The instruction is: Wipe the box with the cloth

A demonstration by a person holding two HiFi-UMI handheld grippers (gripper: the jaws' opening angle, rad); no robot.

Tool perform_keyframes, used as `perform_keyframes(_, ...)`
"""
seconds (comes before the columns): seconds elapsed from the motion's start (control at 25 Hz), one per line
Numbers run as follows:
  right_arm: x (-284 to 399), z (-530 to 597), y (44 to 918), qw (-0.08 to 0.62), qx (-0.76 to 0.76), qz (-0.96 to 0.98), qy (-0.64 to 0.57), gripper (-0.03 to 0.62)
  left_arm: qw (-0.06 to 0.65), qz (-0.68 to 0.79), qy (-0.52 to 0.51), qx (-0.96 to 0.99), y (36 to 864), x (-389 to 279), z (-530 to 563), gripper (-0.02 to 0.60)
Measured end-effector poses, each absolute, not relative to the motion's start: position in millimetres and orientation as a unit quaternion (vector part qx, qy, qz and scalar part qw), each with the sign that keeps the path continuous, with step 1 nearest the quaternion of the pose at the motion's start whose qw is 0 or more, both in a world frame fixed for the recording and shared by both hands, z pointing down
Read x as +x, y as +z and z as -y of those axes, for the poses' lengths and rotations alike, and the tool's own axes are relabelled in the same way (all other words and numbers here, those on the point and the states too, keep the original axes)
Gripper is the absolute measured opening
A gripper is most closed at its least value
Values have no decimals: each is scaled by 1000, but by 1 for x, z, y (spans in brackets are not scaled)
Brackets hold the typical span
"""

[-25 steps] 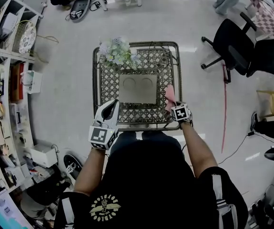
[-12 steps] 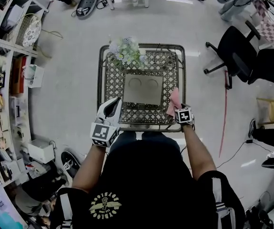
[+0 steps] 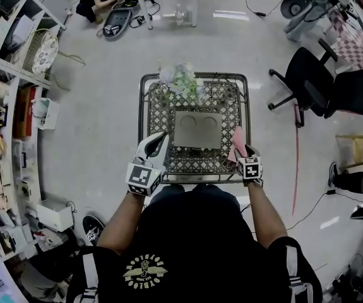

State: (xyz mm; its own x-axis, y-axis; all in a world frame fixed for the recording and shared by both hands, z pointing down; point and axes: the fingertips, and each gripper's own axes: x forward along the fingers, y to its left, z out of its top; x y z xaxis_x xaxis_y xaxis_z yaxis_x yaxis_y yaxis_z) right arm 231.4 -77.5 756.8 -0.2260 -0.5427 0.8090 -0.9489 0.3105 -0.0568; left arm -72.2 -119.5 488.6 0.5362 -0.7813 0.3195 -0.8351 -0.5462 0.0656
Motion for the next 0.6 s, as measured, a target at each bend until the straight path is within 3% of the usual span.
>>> perform_keyframes(0.32, 183, 70, 670, 272, 535, 763, 242, 207, 117, 461, 110, 873, 469, -109, 116, 0)
perform_keyframes(0.6, 151, 69, 586, 214, 543, 797, 154, 113, 114, 460, 81, 877, 452, -127, 112, 0)
